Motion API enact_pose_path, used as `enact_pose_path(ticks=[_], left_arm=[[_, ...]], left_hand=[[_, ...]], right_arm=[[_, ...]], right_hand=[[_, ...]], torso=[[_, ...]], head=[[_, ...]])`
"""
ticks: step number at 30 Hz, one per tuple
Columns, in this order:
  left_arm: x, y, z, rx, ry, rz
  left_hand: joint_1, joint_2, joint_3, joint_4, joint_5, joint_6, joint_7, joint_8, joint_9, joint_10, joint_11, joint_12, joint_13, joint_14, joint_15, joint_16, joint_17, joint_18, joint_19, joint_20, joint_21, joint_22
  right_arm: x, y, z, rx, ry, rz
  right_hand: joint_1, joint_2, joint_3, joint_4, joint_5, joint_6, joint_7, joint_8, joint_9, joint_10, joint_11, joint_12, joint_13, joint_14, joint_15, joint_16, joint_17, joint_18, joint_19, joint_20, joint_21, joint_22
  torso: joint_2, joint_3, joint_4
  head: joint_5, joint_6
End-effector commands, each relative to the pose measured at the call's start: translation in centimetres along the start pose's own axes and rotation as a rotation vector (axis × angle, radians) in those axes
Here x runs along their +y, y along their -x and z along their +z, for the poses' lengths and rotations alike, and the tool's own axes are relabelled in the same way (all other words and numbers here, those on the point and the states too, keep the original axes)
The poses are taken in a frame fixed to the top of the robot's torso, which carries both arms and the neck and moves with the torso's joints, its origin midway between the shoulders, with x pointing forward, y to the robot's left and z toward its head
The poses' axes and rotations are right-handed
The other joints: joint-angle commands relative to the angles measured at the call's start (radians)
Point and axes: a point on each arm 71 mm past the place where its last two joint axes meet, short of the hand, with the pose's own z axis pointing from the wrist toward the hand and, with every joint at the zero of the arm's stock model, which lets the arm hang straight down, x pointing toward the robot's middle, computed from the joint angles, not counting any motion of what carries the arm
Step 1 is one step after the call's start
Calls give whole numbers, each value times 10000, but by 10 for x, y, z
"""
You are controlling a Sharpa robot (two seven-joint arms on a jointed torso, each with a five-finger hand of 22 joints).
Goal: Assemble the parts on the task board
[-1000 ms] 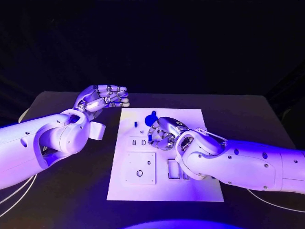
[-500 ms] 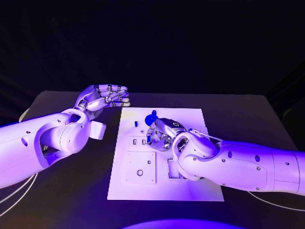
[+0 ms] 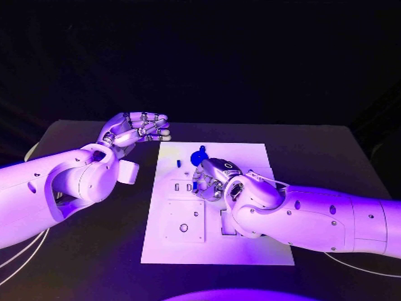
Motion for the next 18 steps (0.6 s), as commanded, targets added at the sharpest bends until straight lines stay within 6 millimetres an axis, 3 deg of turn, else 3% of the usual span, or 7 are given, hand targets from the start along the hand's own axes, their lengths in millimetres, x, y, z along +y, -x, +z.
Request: enact_pose_path(ticks=[1,10,14,18], left_arm=[[-1,-2,0,177,-65,-53],[-1,-2,0,176,-63,-51],[-1,-1,0,172,-60,-49],[-1,-1,0,161,-63,-44]], left_hand=[[-88,23,59,6,31,34,63,-13,1,59,26,-38,5,53,-12,8,9,48,2,-24,61,10],[-95,21,63,0,31,34,61,-12,1,59,25,-40,5,48,-11,3,17,46,1,-26,63,10],[-95,21,63,0,31,34,61,-12,1,59,25,-40,5,48,-11,3,17,46,1,-26,63,10],[-95,21,63,0,31,34,61,-12,1,59,25,-40,5,48,-11,3,17,46,1,-26,63,10]], right_arm=[[-1,-2,0,121,-28,-353],[0,-2,1,12,12,-432],[0,-3,2,27,49,-434],[0,-3,2,61,112,-427]], right_hand=[[-91,-32,-12,59,-50,-89,-12,4,61,994,-24,-7,2585,1061,-62,33,2629,-69,1047,-93,45,2635],[-199,-192,-49,105,-69,-338,86,-97,8,911,56,-119,2504,1061,0,33,2629,-69,1047,-49,45,2635],[-286,-332,-116,168,-118,-648,214,-264,-76,682,166,-424,2281,1061,92,33,2629,-69,1047,23,45,2635],[-340,-489,-302,241,-446,-952,330,-457,-182,395,275,-813,2000,1061,193,33,2629,-69,1047,121,45,2635]], torso=[[0,1,-4],[7,7,3],[1,3,-1],[0,2,-5]], head=[[-7,-22],[24,10],[25,7],[24,7]])
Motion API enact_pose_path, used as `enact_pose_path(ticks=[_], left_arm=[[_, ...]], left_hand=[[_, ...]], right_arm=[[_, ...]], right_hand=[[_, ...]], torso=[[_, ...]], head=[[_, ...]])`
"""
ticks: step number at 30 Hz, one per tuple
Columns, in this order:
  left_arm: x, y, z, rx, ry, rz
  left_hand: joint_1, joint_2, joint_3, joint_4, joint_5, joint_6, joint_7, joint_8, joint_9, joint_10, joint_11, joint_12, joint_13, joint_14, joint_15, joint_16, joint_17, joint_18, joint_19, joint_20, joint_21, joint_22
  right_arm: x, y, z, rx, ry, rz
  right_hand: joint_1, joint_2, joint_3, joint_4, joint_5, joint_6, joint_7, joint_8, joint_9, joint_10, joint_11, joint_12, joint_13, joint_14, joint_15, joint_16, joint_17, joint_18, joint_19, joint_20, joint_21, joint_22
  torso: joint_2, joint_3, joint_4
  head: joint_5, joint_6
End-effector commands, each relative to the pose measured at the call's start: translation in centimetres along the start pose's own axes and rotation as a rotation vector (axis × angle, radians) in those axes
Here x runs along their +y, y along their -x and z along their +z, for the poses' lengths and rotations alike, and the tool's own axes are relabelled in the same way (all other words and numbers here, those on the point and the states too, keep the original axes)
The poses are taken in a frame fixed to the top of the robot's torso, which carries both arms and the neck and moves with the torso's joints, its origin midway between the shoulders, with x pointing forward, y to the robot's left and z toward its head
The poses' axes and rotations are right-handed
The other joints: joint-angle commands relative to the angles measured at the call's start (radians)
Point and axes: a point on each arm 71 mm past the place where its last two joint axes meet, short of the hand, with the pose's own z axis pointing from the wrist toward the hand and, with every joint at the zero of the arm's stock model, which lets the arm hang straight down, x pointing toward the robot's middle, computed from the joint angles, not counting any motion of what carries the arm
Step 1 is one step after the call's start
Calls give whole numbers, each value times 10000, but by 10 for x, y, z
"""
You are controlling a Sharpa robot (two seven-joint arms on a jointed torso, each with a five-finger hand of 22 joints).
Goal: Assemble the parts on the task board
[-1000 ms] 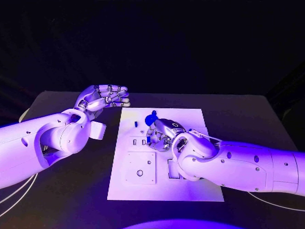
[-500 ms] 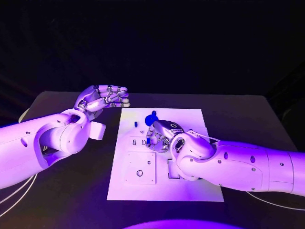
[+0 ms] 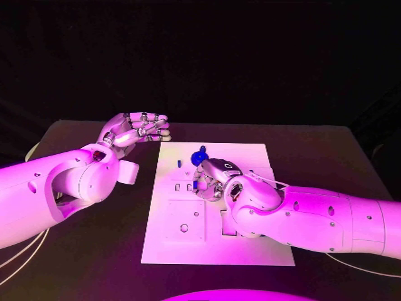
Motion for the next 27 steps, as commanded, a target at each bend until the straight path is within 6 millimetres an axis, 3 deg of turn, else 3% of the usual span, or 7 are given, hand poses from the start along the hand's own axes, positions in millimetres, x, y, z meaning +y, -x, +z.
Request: enact_pose_path(ticks=[1,10,14,22,24,25,27], left_arm=[[-1,-2,0,171,-80,-52],[-1,-2,0,161,-83,-47],[-1,-1,0,134,-62,21],[8,-2,2,612,993,1241],[12,-3,2,870,1507,1598],[15,-3,2,1045,1852,1935],[18,-4,2,1280,2289,2419]], left_hand=[[-96,21,64,0,31,34,61,-12,1,59,25,-40,5,48,-12,3,9,46,1,-25,63,9],[-96,21,64,0,31,34,61,-12,1,59,25,-40,5,48,-12,3,9,46,1,-25,63,9],[-96,21,64,0,31,34,61,-12,1,59,25,-40,5,48,-12,3,9,46,1,-25,63,9],[-276,-40,15,-5,29,-51,63,-58,-14,67,8,-33,13,332,-78,180,195,61,169,-80,193,54],[-1115,-140,-477,502,62,-313,81,-175,-56,516,-105,312,169,1617,-329,1188,744,97,968,-311,733,299],[-1462,-95,-869,873,68,-392,-121,125,84,554,-302,798,448,2317,-589,2968,1929,-38,1865,-655,1642,777],[-1502,21,-1028,1035,-45,-530,-142,401,221,651,-328,1358,797,2609,-727,4443,2926,34,2228,-865,2308,1168]], right_arm=[[2,-1,0,104,165,-185],[5,-1,-2,-38,397,-63],[7,3,-6,-403,623,103],[2,23,-23,-1308,1350,919],[-1,31,-26,-1478,1515,1295],[-4,38,-28,-1508,1587,1587],[-9,46,-31,-1419,1439,2018]], right_hand=[[23,-154,-141,42,-219,-183,57,-108,-65,328,107,-216,1938,1054,88,33,2631,-68,1046,129,45,2628],[144,-176,-1043,282,-707,-558,196,-409,-284,186,230,-417,1779,1054,214,33,2631,-68,1046,258,45,2628],[-167,66,-3178,544,-1423,-610,244,-565,-460,126,294,-485,1705,1054,262,33,2631,-68,1046,313,45,2628],[-114,262,-3247,532,-1307,-500,229,-561,-518,125,282,-483,1692,1054,255,33,2631,-68,1046,316,45,2628],[55,344,-3135,519,-1082,-481,221,-565,-540,117,272,-493,1681,1054,245,33,2631,-68,1046,306,45,2628],[247,417,-3027,507,-817,-473,216,-572,-558,114,267,-495,1677,1054,238,33,2631,-68,1046,299,45,2628],[370,451,-2959,499,-588,-450,211,-567,-570,98,260,-514,1660,1054,232,33,2631,-68,1046,293,45,2628]], torso=[[-4,-1,-8],[-3,5,-5],[3,10,-1],[-37,14,-46],[-38,14,-62],[-25,13,-63],[-40,17,-84]], head=[[-3,-2],[6,-19],[-2,-19],[31,-48],[46,-48],[54,-21],[61,-25]])
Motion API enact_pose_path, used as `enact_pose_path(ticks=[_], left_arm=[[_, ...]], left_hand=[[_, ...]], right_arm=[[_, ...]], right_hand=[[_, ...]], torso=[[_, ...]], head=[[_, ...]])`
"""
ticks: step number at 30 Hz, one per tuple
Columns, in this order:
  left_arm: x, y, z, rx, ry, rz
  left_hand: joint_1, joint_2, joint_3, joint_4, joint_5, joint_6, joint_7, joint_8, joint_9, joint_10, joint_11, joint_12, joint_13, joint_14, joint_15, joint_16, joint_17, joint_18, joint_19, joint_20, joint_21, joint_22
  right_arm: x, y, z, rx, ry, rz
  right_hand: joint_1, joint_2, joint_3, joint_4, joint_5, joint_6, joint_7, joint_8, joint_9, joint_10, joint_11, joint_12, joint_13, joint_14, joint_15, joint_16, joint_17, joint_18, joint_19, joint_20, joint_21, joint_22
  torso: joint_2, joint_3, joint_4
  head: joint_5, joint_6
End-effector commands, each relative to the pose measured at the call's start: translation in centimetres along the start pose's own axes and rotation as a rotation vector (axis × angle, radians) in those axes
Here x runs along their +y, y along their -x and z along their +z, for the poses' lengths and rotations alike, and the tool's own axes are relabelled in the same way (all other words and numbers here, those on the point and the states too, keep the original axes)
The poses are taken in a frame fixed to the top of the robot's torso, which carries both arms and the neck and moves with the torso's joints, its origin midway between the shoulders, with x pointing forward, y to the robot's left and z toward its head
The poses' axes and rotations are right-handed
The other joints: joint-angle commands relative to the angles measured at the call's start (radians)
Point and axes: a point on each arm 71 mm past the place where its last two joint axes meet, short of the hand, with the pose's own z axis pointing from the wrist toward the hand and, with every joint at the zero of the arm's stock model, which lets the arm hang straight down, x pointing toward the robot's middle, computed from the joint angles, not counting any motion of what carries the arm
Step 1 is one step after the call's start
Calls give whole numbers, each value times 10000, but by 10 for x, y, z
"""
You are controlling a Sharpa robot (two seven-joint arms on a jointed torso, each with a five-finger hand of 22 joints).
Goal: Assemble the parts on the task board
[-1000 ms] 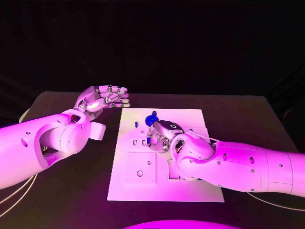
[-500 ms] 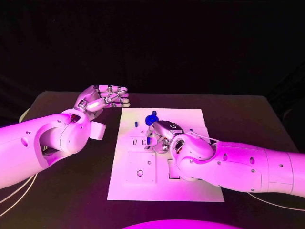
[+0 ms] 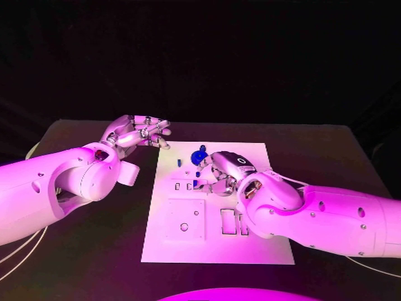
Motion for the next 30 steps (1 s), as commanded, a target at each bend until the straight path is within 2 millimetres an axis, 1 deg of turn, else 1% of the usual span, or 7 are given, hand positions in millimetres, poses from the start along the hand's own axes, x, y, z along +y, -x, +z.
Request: enact_pose_path(ticks=[1,4,7,9,14,20,30], left_arm=[[12,-7,1,1108,1605,1658],[14,-9,2,1568,2250,2424],[12,-12,7,2084,2882,3421],[11,-14,10,2320,3204,3989],[8,-24,23,3054,4319,5806],[3,-33,37,3354,4981,7556],[3,-58,58,4383,5579,9164]], left_hand=[[-156,165,-202,254,-74,-84,-53,352,179,184,-126,683,415,448,-218,1747,1198,35,493,-201,795,459],[-47,267,-404,468,5,107,-433,1511,751,298,-478,2887,1943,1194,-545,5999,5288,23,503,-500,2410,1528],[-164,249,-564,787,35,108,-641,2653,1392,-105,-724,5255,3669,1850,-745,7781,7241,-34,239,-625,4175,2997],[-389,516,-537,933,3,-110,-736,3258,1796,-637,-823,6407,4563,2147,-780,8381,8011,-213,332,-715,5615,4630],[-746,565,-621,956,3,-163,-879,3962,2257,-330,-938,8072,6124,2521,-879,8944,8811,-406,539,-761,7079,6356],[-1061,552,-820,978,2,-489,-806,3886,2282,-359,-880,8334,6400,2496,-836,8916,8754,-426,440,-741,7294,6559],[-1783,785,-1239,999,-2,-381,-865,4017,2415,-173,-919,8810,6903,2555,-860,9003,8874,-462,432,-733,7646,6963]], right_arm=[[-1,17,-5,-258,294,1524],[-10,30,-9,-16,-290,2247],[-20,43,-16,176,-774,2822],[-25,49,-19,209,-956,3031],[-45,67,-26,82,-1516,3401],[-65,77,-26,-50,-2236,3582],[-82,85,-23,-182,-2855,3685]], right_hand=[[291,66,153,-23,354,119,-5,-36,-23,72,11,-102,1633,1027,22,33,2634,-68,1029,27,45,2632],[567,174,367,-35,951,242,-37,60,-21,-27,-20,-219,1543,1027,-6,33,2634,-68,1029,5,45,2632],[584,188,394,-33,989,249,-39,74,-21,-34,-23,-226,1536,1027,-9,33,2634,-68,1029,1,45,2632],[581,190,395,-31,990,254,-40,78,-20,-34,-24,-226,1536,1027,-10,33,2634,-68,1029,0,45,2632],[574,188,394,-26,987,260,-41,84,-19,-32,-24,-224,1538,1027,-11,33,2634,-68,1029,0,45,2632],[546,204,404,-11,993,279,-46,106,-16,-40,-28,-235,1529,1027,-15,33,2634,-68,1029,-4,45,2632],[534,210,406,-7,1002,280,-46,110,-17,-43,-28,-238,1526,1027,-16,33,2634,-68,1029,-5,45,2632]], torso=[[-34,11,-50],[-69,36,-86],[-99,51,-119],[-131,61,-125],[-212,95,-138],[-265,112,-158],[-289,119,-163]], head=[[20,3],[43,12],[91,-4],[107,-45],[131,-113],[25,-165],[198,-235]])
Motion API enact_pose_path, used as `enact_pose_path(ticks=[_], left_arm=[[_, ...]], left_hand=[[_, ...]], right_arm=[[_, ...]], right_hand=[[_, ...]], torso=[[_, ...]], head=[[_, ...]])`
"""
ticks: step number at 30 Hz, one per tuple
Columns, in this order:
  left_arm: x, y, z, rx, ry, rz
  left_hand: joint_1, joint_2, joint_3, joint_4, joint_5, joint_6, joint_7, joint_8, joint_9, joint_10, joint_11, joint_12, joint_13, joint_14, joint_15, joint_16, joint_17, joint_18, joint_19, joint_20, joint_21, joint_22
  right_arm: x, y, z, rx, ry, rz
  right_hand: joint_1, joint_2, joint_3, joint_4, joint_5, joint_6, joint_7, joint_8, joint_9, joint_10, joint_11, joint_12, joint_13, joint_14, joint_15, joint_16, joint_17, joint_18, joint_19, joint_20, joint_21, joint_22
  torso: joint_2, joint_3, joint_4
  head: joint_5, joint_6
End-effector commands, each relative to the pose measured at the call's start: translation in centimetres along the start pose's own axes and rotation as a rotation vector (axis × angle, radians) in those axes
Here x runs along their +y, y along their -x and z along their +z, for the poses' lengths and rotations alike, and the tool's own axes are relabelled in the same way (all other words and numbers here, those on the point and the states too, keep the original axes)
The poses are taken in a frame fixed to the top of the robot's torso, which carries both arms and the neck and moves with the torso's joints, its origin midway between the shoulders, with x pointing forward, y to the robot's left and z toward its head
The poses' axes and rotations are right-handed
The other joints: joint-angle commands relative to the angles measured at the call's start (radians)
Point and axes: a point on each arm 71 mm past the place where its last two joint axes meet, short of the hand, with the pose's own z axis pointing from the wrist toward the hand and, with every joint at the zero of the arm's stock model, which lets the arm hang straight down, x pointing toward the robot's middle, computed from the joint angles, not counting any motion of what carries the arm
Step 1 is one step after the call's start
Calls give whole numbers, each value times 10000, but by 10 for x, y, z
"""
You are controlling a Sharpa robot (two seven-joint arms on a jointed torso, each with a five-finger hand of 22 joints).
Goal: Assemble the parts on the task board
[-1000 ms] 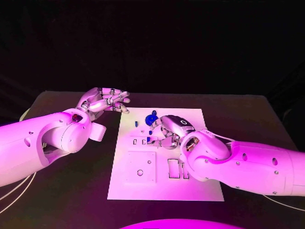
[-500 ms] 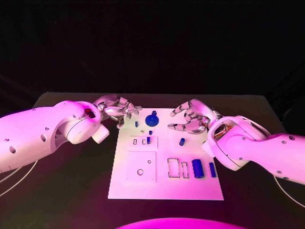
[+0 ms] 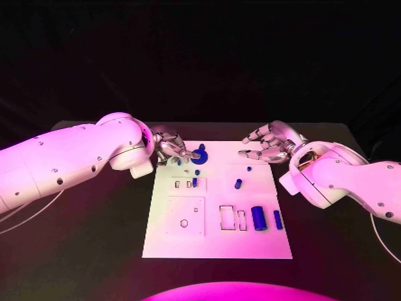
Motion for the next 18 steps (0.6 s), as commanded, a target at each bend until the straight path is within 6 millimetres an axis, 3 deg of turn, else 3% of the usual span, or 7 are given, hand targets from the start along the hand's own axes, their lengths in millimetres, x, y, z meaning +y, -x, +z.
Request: enact_pose_path(ticks=[1,5,11,18], left_arm=[[0,-4,4,709,733,1338],[-4,-8,10,1052,891,1743],[-9,-13,18,1337,1025,2070],[-13,-18,25,1550,1127,2359]], left_hand=[[-136,18,-113,8,-27,29,-28,44,28,56,-15,56,31,466,-41,53,929,-144,-56,38,60,42],[-293,63,-251,10,-27,19,-32,65,68,4,-18,46,11,466,-45,59,936,-152,-70,39,116,106],[-352,83,-306,10,-27,14,-34,73,83,-15,-18,42,3,469,-45,68,950,-154,-77,40,134,126],[-370,118,-335,3,-24,30,-41,93,104,-18,-22,53,16,488,-46,99,1003,-159,-73,41,161,162]], right_arm=[[-1,-1,1,262,-134,220],[-2,1,2,228,-165,219],[-2,2,3,172,-173,214],[-2,3,4,156,-197,194]], right_hand=[[16,25,48,-7,36,93,-7,68,3,-43,-28,-63,1519,1026,-14,33,2627,-67,1029,-5,45,2635],[-10,33,50,-1,49,93,-8,75,3,-46,-29,-67,1516,1026,-16,33,2627,-67,1029,-7,45,2635],[-10,33,50,-1,49,93,-8,75,3,-46,-29,-67,1516,1026,-16,33,2627,-67,1029,-7,45,2635],[-10,33,50,-1,49,93,-8,75,3,-46,-29,-67,1516,1026,-16,33,2627,-67,1029,-7,45,2635]], torso=[[-3,0,-2],[-5,5,11],[7,-16,-9],[16,-6,-22]], head=[[56,-21],[92,-60],[120,-67],[140,-84]])
